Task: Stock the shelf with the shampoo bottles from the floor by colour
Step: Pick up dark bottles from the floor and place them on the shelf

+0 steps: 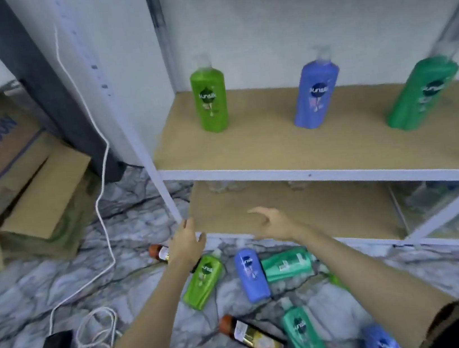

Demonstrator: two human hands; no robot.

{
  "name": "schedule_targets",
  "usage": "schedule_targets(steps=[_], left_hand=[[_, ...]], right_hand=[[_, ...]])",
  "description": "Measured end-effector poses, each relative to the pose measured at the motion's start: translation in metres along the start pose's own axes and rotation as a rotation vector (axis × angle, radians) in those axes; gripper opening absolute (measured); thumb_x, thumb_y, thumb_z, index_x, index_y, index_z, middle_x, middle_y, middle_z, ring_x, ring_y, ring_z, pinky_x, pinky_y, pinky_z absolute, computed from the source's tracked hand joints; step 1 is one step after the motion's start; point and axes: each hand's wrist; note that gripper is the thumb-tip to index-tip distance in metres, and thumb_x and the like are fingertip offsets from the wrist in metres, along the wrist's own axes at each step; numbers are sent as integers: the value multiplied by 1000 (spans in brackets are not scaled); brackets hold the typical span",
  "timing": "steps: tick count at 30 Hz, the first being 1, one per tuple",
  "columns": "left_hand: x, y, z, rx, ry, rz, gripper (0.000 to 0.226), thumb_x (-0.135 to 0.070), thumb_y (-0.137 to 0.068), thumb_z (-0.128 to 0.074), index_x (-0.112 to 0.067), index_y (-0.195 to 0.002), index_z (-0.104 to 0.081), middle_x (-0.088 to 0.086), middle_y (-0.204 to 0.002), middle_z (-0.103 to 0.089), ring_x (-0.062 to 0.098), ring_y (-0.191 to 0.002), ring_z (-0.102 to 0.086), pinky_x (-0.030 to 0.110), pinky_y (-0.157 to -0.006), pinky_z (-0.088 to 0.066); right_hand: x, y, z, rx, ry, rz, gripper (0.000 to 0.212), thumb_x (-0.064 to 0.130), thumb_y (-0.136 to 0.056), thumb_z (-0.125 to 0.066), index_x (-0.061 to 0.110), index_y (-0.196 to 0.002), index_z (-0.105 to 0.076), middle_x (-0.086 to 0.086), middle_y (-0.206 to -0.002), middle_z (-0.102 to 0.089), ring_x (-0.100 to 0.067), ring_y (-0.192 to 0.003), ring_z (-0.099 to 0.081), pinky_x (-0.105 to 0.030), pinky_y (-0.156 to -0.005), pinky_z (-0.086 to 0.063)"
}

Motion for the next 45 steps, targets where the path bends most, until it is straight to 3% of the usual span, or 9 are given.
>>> schedule_targets(steps=[6,10,12,21,26,30,34,39,45], left_hand=[[94,-40,-134,-65,9,117,44,-20,-90,-51,-14,-132,-42,12,-133,-45,33,-121,-44,45,-93,-38],[133,-63,-192,-88,43,120,43,-19,-88,-53,-14,-131,-44,12,-133,-45,33,-121,-45,45,-97,-38],[152,-69,-212,-88,54,129,43,-18,-87,-53,-15,-129,-44,11,-133,-45,32,-119,-47,43,-98,-36],[195,-49,-233,-76,128,110,43,-11,-87,-54,-8,-129,-45,14,-126,-52,32,-117,-49,40,-96,-41],[214,-45,-237,-108,141,101,41,-10,-87,-54,-10,-128,-46,11,-124,-54,28,-113,-51,36,-94,-42],[223,-39,-239,-109,162,117,39,-9,-89,-54,-8,-127,-47,13,-123,-54,27,-112,-52,33,-94,-40],[233,-42,-243,-127,197,133,37,-9,-89,-54,-7,-125,-48,14,-122,-55,27,-111,-52,33,-93,-41],[234,-63,-251,-147,270,187,37,-11,-89,-54,-8,-125,-49,12,-123,-55,27,-110,-53,32,-92,-42],[236,-104,-258,-215,440,273,37,-9,-87,-58,-3,-123,-51,18,-116,-59,32,-109,-53,35,-93,-42]], right_hand=[[-118,-88,-145,209,129,7,68,13,-76,-74,23,-136,-43,-9,-103,-54,-20,-84,-52,-27,-75,-45],[-172,-134,-211,328,225,-2,70,6,-78,-70,25,-138,-39,-2,-76,-47,-11,-55,-43,-19,-35,-41],[-190,-148,-236,351,236,22,70,5,-78,-69,27,-138,-39,9,-71,-42,-6,-54,-41,-14,-29,-34],[-219,-164,-314,458,208,51,76,12,-72,-77,27,-136,-39,3,-96,-52,-14,-90,-48,-16,-65,-43],[-226,-167,-343,538,260,64,91,18,-63,-85,25,-140,-37,-6,-140,-44,-20,-125,-46,-32,-102,-42],[-239,-167,-362,541,321,97,99,38,-44,-82,35,-135,-41,-8,-139,-41,-25,-125,-44,-37,-105,-40],[-236,-167,-354,481,270,63,54,25,-50,-80,43,-92,-51,-9,-115,-45,-22,-100,-55,-28,-82,-49],[-240,-171,-345,460,246,79,58,23,-61,-75,34,-113,-53,-8,-123,-53,-20,-102,-55,-31,-89,-50],[-220,-175,-295,338,4,111,49,12,-66,-79,41,-95,-53,-1,-109,-59,-16,-100,-58,-30,-89,-49]])
Point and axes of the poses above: each hand's wrist, its own y-axis away from the middle knuckle, its own z-axis out of the back of the hand, x = y × z
